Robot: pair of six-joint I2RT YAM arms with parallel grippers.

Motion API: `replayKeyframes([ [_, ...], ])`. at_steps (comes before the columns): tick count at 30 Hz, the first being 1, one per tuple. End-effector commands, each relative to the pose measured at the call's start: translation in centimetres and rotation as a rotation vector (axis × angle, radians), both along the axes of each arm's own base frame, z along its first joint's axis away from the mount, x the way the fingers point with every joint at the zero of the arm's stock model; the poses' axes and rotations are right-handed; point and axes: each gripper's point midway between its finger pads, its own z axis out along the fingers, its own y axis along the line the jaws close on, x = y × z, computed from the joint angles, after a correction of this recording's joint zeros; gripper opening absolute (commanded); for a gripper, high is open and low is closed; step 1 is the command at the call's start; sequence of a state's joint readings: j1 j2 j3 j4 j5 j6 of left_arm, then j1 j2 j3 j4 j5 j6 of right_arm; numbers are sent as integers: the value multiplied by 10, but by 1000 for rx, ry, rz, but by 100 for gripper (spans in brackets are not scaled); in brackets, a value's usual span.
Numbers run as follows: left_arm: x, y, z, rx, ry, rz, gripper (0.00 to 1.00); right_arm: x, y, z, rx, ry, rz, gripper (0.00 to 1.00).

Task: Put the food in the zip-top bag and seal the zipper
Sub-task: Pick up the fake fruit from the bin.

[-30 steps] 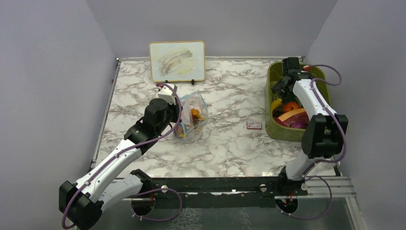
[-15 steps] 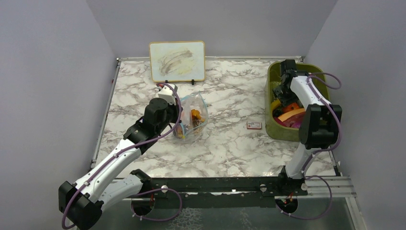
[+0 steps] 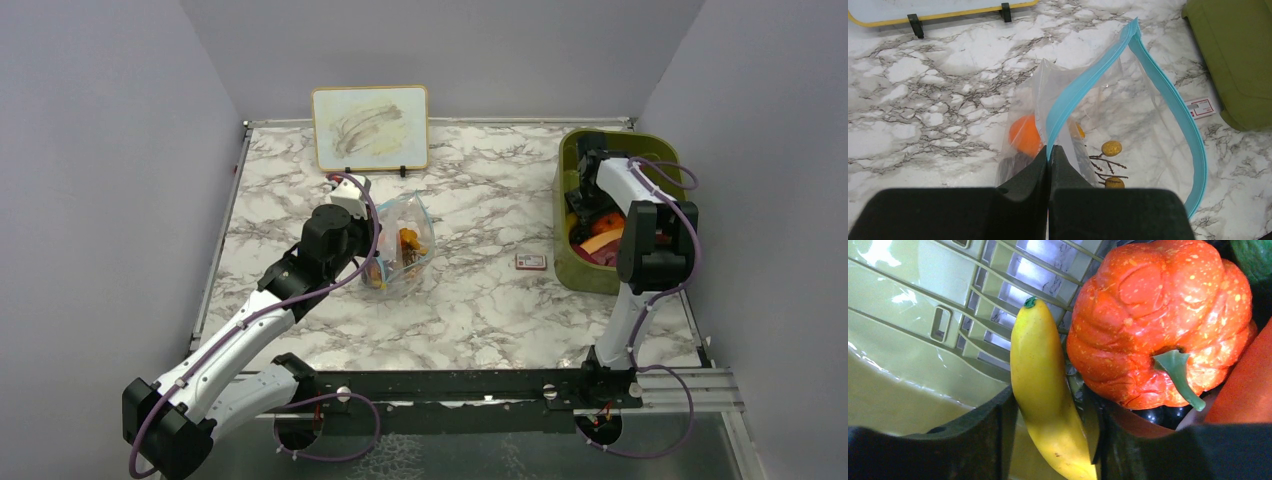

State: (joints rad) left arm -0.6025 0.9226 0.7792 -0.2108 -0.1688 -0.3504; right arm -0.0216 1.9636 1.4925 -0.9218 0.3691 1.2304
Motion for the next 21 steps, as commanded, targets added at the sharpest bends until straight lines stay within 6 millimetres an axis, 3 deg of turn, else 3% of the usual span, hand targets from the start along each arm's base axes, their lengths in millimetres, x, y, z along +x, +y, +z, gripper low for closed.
replayKeyframes([
  [1,-3,-1,12,-33,-18,-4,0,20,-2,9,-3,-82,-1,40],
  [4,-2,0,12,-34,-20,2,0,24,-1,15,-2,-110,34,28],
  [15,-4,4,14,-42,-46,16,0,43,-2,63,-43,-256,139,21],
  [21,-12,3,7,-47,-26,-8,0,34,-6,79,-90,-349,176,18],
])
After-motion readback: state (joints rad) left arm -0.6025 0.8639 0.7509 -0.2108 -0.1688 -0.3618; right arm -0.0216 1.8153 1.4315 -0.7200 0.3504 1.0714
